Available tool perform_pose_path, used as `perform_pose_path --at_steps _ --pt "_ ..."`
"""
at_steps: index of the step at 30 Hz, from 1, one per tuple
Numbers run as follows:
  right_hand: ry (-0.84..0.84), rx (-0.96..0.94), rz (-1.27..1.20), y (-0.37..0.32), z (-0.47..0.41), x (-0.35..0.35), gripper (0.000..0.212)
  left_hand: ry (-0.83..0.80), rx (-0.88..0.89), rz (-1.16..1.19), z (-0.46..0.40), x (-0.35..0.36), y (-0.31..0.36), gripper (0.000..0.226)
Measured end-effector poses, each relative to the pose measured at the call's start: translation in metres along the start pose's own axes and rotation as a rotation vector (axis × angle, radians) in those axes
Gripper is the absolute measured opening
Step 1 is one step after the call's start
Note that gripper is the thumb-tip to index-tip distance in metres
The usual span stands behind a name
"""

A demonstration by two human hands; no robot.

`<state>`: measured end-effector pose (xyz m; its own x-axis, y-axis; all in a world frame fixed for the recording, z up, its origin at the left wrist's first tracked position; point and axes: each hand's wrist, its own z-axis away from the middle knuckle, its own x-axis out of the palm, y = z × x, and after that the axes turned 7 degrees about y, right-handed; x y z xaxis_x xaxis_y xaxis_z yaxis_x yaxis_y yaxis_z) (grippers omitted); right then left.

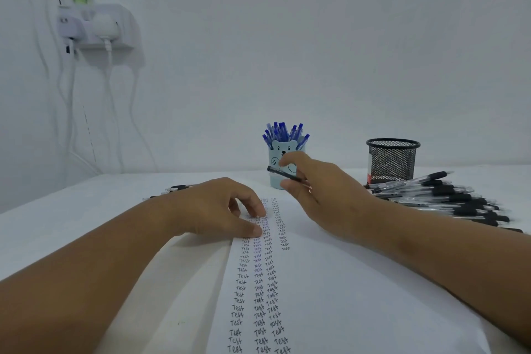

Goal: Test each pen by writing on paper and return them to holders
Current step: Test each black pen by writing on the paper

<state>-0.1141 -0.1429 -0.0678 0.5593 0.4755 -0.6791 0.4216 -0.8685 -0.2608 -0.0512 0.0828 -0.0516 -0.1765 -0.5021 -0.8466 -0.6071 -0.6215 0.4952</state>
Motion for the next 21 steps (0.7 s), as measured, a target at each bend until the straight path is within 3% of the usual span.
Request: perform_pose_path --at_steps 15,21 --pt "-0.058 -0.050 0.049 -0.003 -0.003 -0.001 0.019 0.003 -0.012 0.002 0.002 0.000 0.003 0.022" --pt "-0.321 0.004 0.379 0.012 -0.022 -0.020 0.022 0.011 -0.027 0.013 0.004 0.001 0.004 0.018"
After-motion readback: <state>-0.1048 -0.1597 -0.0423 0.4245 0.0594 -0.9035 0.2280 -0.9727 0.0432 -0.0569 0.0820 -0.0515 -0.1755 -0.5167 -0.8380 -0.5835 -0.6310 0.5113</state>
